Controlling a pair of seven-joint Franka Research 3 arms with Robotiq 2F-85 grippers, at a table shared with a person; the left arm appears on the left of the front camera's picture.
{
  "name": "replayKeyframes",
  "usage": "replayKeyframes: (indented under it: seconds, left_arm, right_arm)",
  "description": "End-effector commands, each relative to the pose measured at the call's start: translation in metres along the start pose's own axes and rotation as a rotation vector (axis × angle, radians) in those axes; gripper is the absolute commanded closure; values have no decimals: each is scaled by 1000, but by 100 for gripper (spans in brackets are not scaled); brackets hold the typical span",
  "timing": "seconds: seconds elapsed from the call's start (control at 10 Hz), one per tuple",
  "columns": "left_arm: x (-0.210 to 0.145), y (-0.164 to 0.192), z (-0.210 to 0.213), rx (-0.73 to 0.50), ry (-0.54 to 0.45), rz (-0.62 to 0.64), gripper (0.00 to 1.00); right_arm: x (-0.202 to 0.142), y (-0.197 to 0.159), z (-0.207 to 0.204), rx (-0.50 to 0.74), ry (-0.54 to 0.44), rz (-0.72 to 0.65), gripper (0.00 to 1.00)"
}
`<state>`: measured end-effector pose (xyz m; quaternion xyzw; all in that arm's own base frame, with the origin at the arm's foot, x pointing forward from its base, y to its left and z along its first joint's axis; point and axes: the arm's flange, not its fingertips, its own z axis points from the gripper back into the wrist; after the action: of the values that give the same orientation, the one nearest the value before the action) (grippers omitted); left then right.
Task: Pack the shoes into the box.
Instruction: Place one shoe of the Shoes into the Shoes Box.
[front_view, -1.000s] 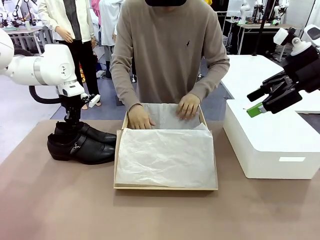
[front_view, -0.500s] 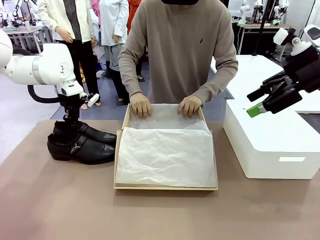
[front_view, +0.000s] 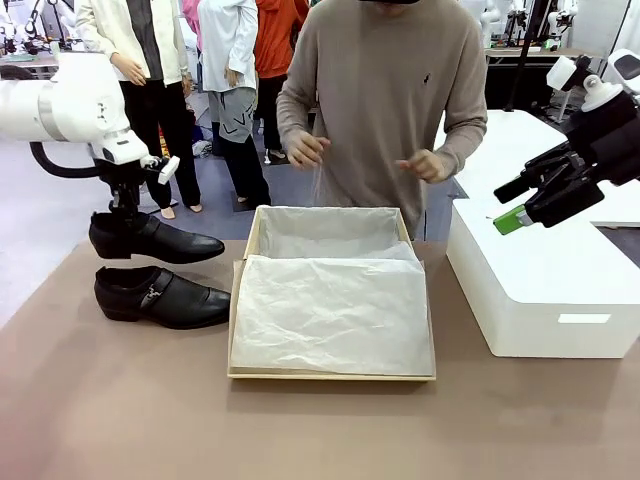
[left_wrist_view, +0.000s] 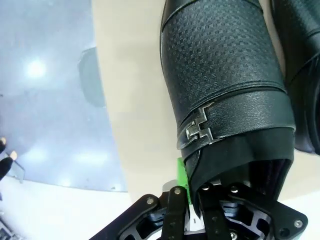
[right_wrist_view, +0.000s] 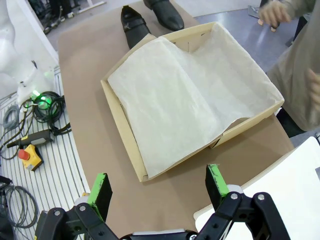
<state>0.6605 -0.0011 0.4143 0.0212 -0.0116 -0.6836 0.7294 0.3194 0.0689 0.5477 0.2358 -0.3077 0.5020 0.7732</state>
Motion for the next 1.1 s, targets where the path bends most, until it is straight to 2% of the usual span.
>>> replayKeyframes:
  seconds: [0.0, 0.4, 0.7, 1.0]
  left_arm:
    - [-3, 8, 27, 4, 26, 21, 100]
    - [26, 4, 88, -11, 52, 54, 100]
    - [59, -15, 126, 22, 58, 50, 100]
    - [99, -29, 143, 35, 15, 55, 100]
  right_arm:
    - [1, -3, -1, 14, -28, 24, 0]
    - [1, -3, -1, 14, -28, 24, 0]
    - [1, -3, -1, 14, -28, 24, 0]
    - [1, -3, -1, 14, -28, 24, 0]
